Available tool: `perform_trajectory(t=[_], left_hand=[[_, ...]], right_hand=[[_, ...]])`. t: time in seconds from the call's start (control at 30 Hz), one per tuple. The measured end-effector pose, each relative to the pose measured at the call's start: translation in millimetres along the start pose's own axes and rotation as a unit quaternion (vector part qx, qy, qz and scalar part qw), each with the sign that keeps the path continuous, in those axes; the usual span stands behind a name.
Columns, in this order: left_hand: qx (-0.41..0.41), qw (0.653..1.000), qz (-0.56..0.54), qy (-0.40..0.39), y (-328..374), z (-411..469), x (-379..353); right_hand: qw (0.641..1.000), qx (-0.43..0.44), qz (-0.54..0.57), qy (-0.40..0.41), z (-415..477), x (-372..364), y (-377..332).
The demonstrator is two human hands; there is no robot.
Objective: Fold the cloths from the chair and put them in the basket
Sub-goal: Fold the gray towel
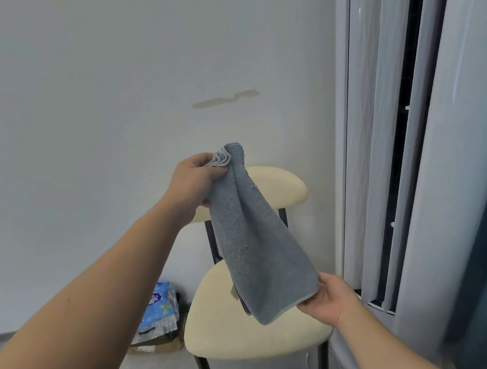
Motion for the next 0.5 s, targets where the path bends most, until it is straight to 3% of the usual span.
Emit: perform_trajectory(t=[0.13,0.2,0.27,0.33,0.43,0.5], left_hand=[[-0.005,1.000,0.016,-0.015,-4,-1,-3],[-0.010,0.999,0.030,-0.028,-6,-1,-6],[-0.015,0.998,0.053,-0.042,-7,-2,-9],[-0.021,0.994,0.089,-0.064,-7,-3,-13],[-0.033,0.985,0.142,-0.098,-12,-5,-20],[-0.040,0.979,0.161,-0.115,-15,-5,-23]], right_hand=[[0.997,0.007,-0.051,0.059,4,6,-2],[0.981,-0.013,-0.169,0.093,0,5,-2],[0.943,0.040,-0.313,0.107,-4,-11,-13],[0.913,0.166,-0.373,0.026,-8,-47,-33],[0.898,0.255,-0.332,-0.137,-27,-110,-54],[0.849,0.334,-0.361,-0.196,-45,-141,-68]])
Point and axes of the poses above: each hand's wrist, its own z-axis towards the middle knuckle, its own x-axis out of the back of the hand, y = z × x, the point moved 4 cm from there along z, towards the middle knuckle, and after that the axes turned 13 degrees about x, right-handed, at the moved point
